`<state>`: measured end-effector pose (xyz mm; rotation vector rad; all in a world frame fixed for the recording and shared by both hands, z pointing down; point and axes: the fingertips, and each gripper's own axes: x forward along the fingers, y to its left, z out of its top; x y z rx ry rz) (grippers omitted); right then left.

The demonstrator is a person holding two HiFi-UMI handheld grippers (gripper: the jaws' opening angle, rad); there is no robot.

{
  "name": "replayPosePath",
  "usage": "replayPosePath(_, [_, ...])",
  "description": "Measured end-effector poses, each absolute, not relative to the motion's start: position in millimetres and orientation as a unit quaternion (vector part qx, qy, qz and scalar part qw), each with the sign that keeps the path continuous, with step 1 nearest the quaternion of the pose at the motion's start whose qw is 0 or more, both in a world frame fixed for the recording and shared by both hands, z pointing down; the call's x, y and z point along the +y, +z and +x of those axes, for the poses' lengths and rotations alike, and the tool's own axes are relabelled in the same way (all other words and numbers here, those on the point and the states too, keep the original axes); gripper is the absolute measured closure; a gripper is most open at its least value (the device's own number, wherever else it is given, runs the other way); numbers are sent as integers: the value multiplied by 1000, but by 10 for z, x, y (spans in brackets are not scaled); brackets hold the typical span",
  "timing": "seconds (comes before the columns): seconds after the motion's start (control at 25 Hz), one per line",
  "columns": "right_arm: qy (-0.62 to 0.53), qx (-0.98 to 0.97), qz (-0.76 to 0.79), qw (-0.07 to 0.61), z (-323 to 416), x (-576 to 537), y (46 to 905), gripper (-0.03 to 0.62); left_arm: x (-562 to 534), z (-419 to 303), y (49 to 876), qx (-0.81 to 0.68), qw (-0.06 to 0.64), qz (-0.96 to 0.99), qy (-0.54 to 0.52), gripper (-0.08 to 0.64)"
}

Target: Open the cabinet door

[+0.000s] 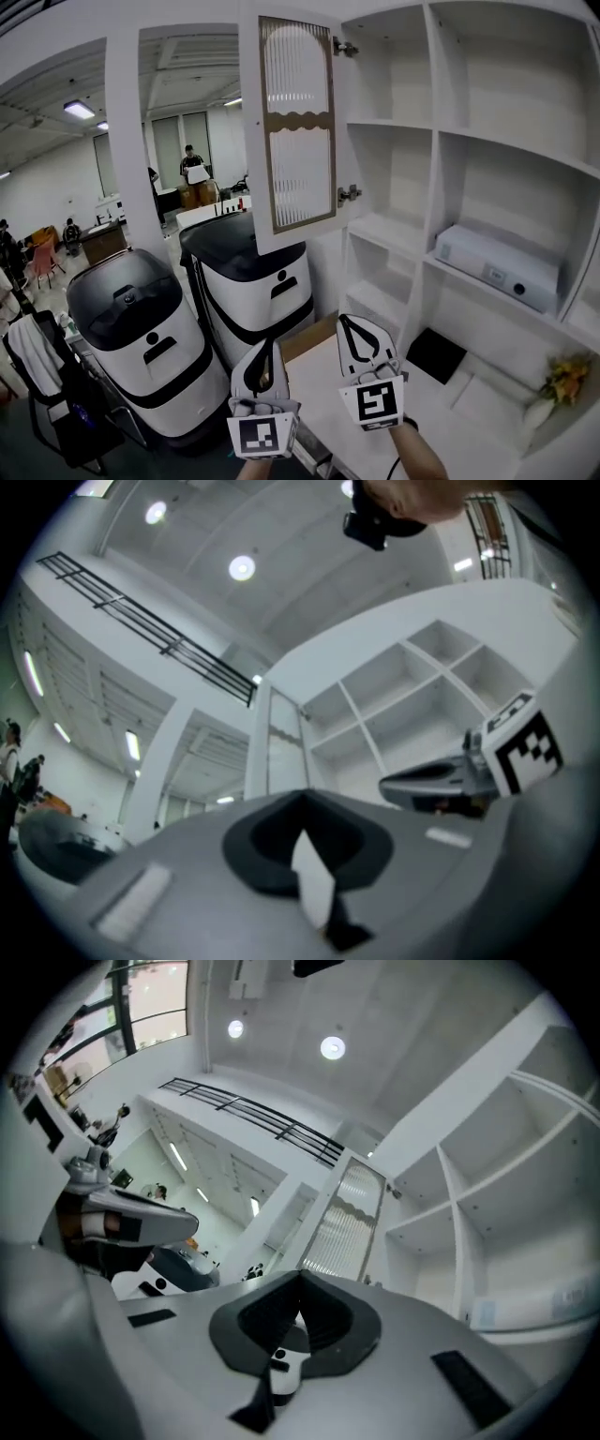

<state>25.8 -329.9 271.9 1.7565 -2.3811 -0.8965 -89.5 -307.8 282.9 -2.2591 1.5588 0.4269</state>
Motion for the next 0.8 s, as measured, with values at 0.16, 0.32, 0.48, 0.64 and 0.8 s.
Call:
replayPosePath(0.16, [-218,-785,580,2,354,-3120,3180,592,-3093,-921,3183,562,155,-801,134,554])
replayPosePath(0.32, [-189,-793,579,21,357,-2975,3560,592,-3040,-962,3553,574,120,-801,120,554])
replayPosePath(0.48, [-146,-802,578,29,371,-2908,3873,592,-3038,-930,3863,580,87,-802,110,554])
replayPosePath(0.64, [-120,-806,578,31,399,-2926,4007,592,-3060,-900,3860,581,83,-802,114,554])
replayPosePath(0.8, [-117,-808,577,22,406,-2950,3981,592,-3075,-900,3802,582,89,-801,112,554])
